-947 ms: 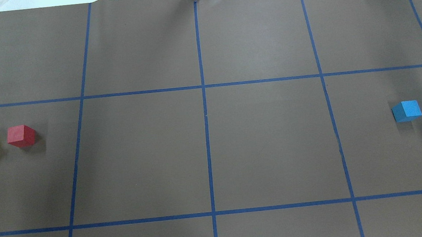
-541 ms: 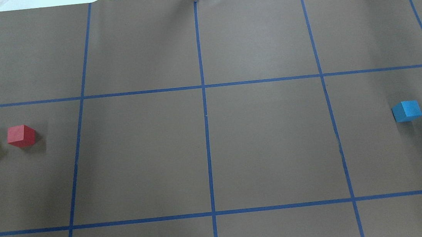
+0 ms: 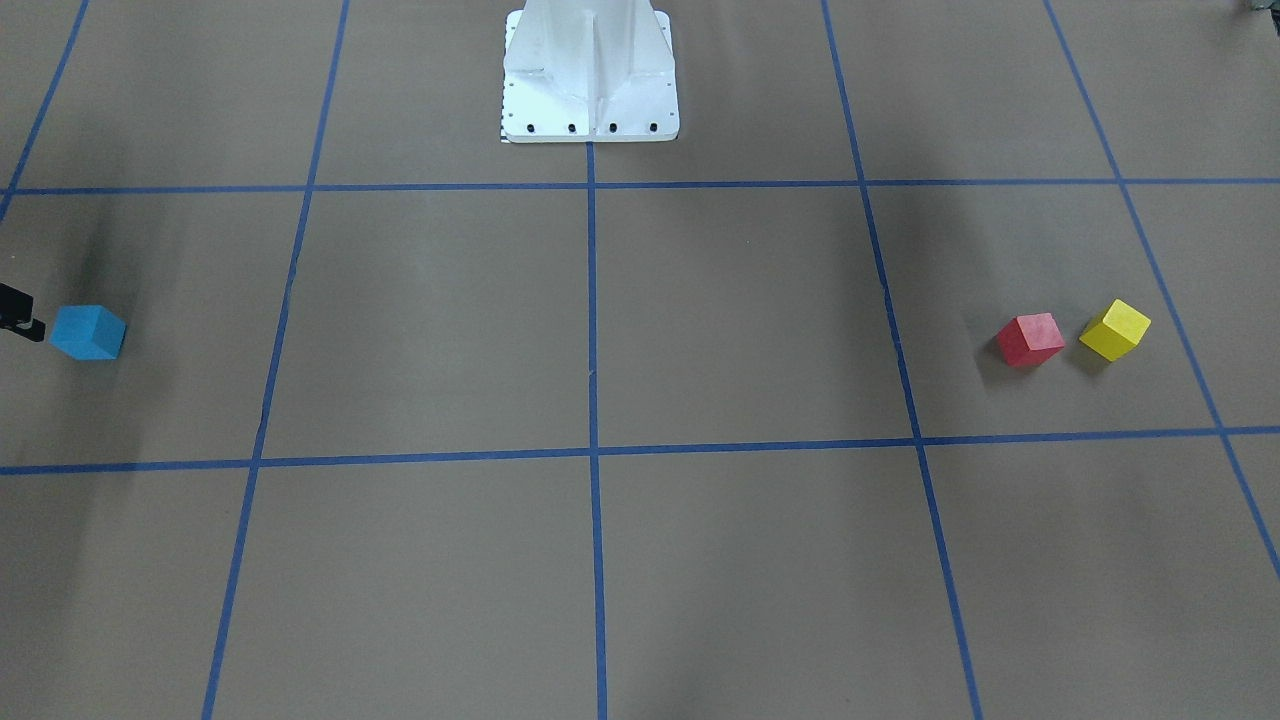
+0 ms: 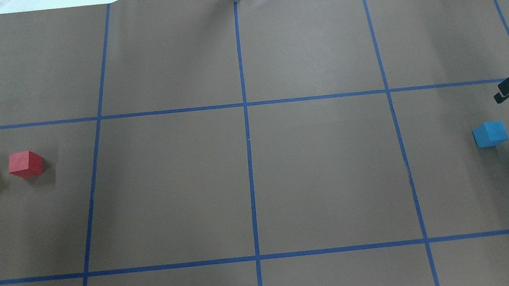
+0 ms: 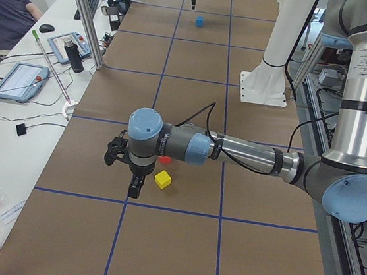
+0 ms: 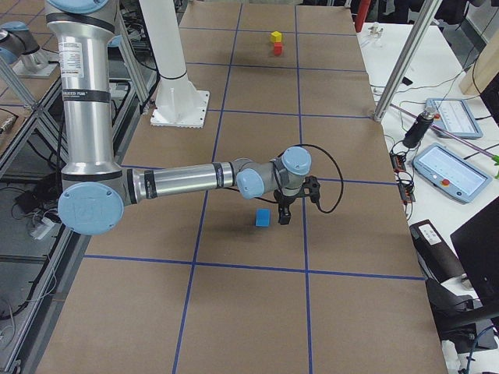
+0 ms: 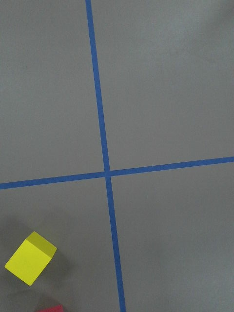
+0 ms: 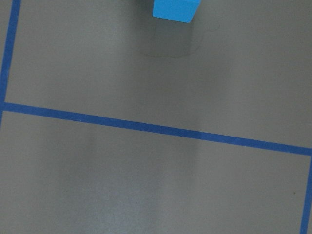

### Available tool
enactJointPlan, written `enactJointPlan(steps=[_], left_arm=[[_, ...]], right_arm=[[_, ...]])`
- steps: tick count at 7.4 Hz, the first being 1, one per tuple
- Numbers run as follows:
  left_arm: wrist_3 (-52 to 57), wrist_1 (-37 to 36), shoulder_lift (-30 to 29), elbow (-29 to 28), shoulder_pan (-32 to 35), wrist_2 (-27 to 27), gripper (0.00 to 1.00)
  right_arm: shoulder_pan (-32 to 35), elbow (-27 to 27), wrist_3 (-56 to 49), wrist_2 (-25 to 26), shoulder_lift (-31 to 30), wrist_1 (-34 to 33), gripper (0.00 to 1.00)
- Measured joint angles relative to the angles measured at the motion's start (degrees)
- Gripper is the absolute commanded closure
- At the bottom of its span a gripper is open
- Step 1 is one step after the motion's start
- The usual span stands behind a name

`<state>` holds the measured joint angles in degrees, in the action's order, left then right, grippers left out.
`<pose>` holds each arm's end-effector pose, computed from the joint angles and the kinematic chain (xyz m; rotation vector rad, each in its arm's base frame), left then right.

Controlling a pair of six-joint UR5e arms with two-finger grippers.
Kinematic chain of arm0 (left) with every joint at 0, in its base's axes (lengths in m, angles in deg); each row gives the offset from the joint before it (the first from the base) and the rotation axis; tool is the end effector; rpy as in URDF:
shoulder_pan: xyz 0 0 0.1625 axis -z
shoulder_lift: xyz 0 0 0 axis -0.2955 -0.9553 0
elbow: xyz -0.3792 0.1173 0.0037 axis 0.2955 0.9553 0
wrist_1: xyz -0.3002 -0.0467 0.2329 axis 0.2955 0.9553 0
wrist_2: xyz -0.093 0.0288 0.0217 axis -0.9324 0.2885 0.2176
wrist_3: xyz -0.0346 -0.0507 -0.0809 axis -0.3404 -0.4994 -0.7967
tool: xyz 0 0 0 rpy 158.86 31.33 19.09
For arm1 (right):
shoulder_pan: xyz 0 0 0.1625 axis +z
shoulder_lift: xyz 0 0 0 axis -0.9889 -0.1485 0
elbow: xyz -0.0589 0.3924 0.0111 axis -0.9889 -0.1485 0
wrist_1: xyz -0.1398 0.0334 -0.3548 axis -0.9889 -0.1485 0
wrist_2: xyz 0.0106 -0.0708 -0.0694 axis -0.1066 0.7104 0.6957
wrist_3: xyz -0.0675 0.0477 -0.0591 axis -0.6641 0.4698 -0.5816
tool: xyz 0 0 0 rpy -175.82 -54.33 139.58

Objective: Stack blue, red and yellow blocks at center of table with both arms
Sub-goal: 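Lower the right gripper over the blue cube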

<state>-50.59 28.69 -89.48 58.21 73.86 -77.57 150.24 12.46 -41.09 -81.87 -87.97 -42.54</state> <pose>-0.0735 -0.4643 0.5672 0.1630 0.7335 0.0594 -0.1163 -0.4661 0.5595 -0.0088 -0.8479 -0.1337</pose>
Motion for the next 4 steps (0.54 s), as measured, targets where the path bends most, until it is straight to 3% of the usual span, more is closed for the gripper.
enactJointPlan(steps=[4], left_arm=[[-0.3, -0.2, -0.1, 0.4, 0.0, 0.0, 0.00]], right_arm=[[-4.8, -0.3, 5.2, 1.2, -2.8, 4.2, 0.00]])
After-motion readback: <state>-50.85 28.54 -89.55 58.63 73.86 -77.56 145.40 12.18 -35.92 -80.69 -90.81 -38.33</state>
